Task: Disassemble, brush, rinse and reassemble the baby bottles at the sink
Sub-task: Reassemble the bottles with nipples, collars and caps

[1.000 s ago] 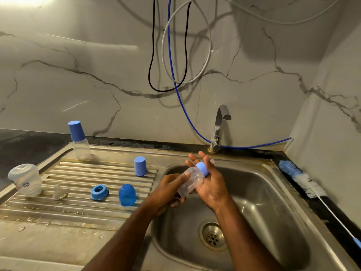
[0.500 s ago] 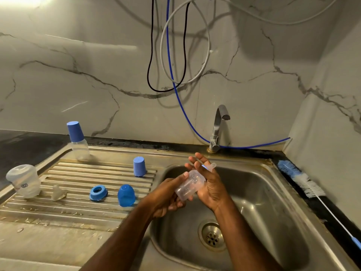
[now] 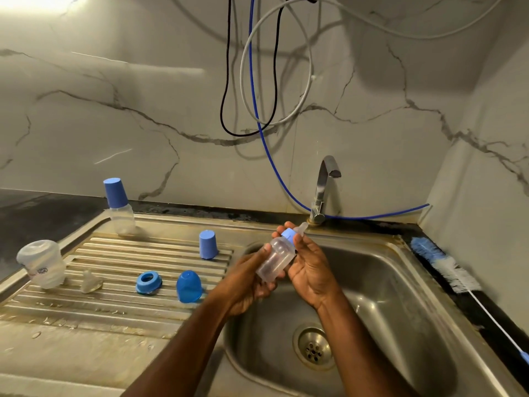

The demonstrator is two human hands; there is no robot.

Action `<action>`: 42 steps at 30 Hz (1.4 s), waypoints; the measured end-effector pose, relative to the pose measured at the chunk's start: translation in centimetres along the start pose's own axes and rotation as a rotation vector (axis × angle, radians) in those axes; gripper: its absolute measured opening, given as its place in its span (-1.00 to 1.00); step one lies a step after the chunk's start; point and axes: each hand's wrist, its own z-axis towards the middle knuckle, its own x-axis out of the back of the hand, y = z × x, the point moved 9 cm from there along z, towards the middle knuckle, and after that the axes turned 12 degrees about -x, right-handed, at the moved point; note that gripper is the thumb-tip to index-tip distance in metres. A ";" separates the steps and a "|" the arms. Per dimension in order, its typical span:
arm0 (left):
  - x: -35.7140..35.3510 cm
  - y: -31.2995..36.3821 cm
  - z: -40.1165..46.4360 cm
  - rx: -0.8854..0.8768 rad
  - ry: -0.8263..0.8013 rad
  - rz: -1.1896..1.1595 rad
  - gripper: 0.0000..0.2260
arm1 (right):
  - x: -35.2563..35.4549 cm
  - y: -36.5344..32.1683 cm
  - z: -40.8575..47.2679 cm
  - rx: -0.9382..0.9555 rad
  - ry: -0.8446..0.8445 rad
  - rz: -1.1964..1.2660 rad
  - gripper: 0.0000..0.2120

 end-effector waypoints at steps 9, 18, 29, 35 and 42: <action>0.2 4.5 -1.0 -0.398 0.057 0.639 -0.67 | -0.4 -0.1 0.3 0.056 0.012 0.010 -0.35; 7.3 15.4 -5.0 -0.839 0.497 1.189 -0.41 | -2.2 1.0 1.6 0.103 0.180 -0.586 -0.66; 13.9 16.7 -6.4 -0.739 0.741 1.355 -0.36 | -9.4 7.8 9.7 0.012 0.235 -1.542 -0.26; 13.4 16.2 -6.0 -0.788 0.706 1.397 -0.39 | -9.4 8.0 10.6 0.164 0.419 -1.483 -0.64; 13.6 15.6 -5.5 -0.753 0.671 1.226 -0.36 | -4.7 3.6 9.2 0.221 0.564 -0.434 -0.77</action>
